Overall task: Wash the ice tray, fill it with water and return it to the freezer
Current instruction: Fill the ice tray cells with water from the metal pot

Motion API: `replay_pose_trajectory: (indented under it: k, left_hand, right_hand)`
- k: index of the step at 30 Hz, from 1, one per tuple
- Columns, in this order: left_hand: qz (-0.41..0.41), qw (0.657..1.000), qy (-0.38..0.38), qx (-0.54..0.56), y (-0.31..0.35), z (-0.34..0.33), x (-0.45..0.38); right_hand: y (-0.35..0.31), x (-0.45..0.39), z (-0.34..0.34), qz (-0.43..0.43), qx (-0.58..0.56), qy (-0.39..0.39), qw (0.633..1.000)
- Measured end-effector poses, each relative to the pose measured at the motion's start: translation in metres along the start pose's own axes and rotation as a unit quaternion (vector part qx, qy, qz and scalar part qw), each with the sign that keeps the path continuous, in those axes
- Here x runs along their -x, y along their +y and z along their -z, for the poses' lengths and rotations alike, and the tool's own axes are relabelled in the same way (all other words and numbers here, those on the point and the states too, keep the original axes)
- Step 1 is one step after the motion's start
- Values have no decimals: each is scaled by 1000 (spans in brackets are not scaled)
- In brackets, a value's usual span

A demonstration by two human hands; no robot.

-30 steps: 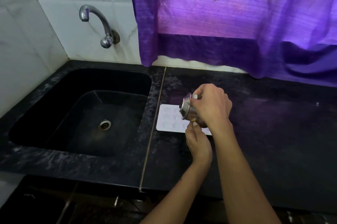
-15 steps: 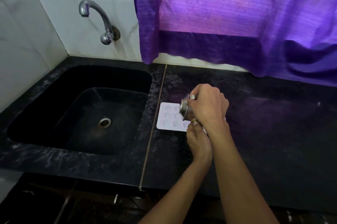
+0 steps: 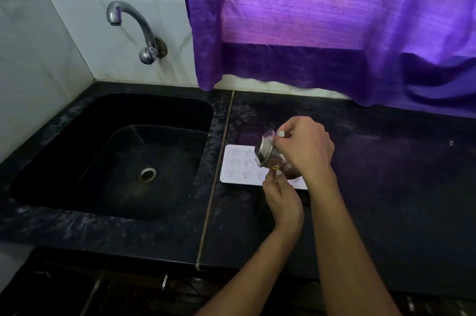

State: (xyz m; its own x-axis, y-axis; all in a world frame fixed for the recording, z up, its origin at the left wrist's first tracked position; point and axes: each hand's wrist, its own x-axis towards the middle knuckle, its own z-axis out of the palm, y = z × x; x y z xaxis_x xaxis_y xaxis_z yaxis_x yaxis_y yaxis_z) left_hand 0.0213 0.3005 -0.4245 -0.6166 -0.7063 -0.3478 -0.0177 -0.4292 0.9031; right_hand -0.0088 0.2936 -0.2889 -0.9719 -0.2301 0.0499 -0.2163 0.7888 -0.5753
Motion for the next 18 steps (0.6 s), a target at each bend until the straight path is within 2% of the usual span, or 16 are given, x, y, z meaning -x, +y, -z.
replay_pose_trajectory:
  k: [4, 9, 14, 18]
  left_hand:
    - [-39, 999, -4, -7, 4, -1, 1]
    - [-48, 999, 4, 9, 8, 2, -1]
    - [-24, 1000, 12, 15, 9, 8, -11]
    - [-53, 998, -7, 17, 9, 15, -12]
  right_hand:
    - [1, -1, 4, 0, -24, 9, 1000]
    - [-4, -3, 2, 9, -34, 6, 999]
    - [-16, -3, -9, 31, -13, -4, 999]
    - [-27, -1, -16, 56, 22, -10, 998]
